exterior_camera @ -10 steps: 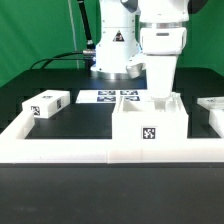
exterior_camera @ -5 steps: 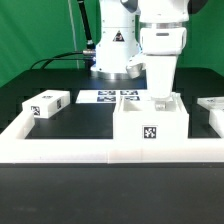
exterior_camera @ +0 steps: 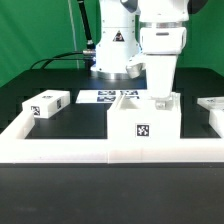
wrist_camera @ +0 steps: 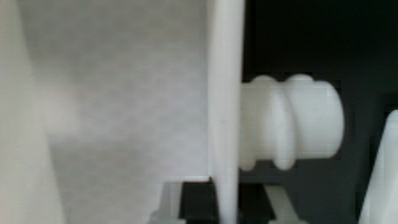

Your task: Assemble cabinet

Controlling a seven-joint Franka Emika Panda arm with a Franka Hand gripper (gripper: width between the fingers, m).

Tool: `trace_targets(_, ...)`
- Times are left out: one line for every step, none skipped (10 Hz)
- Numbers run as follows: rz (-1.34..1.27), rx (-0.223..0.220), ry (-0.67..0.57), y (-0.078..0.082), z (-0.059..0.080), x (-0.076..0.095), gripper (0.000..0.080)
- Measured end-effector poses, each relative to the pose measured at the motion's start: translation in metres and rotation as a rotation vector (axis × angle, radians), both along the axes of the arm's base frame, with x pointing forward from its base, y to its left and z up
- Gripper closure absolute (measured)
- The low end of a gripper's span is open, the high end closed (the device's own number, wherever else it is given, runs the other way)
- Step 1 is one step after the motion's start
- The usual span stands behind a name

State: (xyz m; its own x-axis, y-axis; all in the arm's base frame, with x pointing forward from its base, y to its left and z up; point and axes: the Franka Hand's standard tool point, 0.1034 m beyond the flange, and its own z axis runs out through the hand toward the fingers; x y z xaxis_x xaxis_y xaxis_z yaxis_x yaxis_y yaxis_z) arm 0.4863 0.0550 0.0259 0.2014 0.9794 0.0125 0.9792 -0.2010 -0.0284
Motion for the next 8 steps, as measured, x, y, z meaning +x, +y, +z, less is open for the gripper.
trace_targets(0.000, 0.000, 0.000, 0.000, 0.000, 0.000, 0.0765)
trace_targets(0.000, 0.000, 0.000, 0.000, 0.000, 0.000, 0.0765)
trace_targets(0.014, -0.001, -0.001, 0.000, 0.000, 0.000, 0.0765)
trace_targets(0.069, -0.002, -0.007, 0.003, 0.000, 0.005, 0.0765)
trace_targets(0.085, -0.002, -0.013, 0.011, 0.000, 0.010, 0.0765)
trace_targets(0.115, -0.004, -0.021, 0.022, 0.000, 0.014, 0.0765)
trace_targets(0.119, -0.003, -0.026, 0.031, 0.000, 0.018, 0.0765)
trace_targets(0.121, -0.002, -0.030, 0.041, 0.000, 0.020, 0.0765)
